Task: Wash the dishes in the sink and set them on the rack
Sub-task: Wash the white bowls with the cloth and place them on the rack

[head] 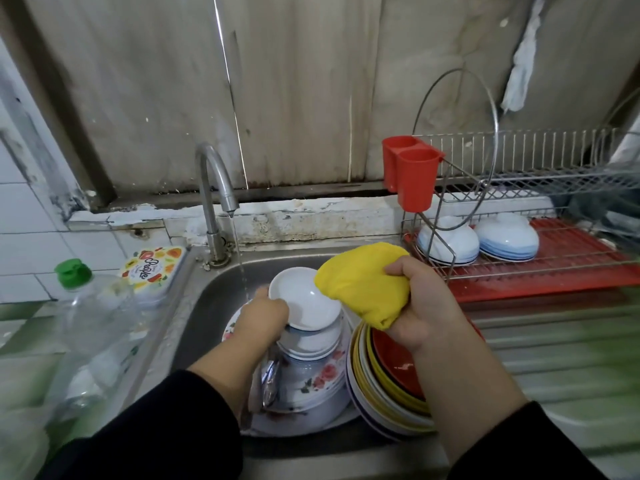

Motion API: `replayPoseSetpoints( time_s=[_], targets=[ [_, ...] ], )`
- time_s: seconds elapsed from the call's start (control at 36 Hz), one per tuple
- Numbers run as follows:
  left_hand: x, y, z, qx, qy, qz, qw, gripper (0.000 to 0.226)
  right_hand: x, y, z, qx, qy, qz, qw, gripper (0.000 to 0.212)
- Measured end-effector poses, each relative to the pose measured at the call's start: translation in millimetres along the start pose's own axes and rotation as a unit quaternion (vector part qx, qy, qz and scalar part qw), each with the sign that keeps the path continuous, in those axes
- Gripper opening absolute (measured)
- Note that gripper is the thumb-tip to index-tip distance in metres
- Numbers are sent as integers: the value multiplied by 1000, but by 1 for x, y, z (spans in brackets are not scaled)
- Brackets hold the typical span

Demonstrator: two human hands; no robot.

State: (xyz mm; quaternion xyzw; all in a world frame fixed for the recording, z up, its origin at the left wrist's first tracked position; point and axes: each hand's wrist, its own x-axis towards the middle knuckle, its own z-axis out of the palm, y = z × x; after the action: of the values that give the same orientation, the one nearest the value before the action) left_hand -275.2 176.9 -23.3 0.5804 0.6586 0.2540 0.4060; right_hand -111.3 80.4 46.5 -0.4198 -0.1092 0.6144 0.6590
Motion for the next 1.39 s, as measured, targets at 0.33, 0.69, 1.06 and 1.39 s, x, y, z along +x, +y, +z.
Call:
replayPoseSetpoints(
  time_s=[0.33, 0.69, 1.06, 1.39],
  targets=[
    [-19, 44, -6, -257, -74, 13, 963, 32, 17, 13, 35, -342, -58, -192, 918, 36],
    [-20, 59, -25, -242, -139, 81, 957, 48, 30, 9, 64, -880, -121, -214, 407, 31],
    [-26, 75, -38, -198, -122, 90, 968, 52, 22, -1, 75, -871, -133, -250, 402, 25],
    [-31, 98, -55, -234, -87, 147, 957, 22, 5, -31, 64, -939, -228, -228, 123, 66]
  ],
)
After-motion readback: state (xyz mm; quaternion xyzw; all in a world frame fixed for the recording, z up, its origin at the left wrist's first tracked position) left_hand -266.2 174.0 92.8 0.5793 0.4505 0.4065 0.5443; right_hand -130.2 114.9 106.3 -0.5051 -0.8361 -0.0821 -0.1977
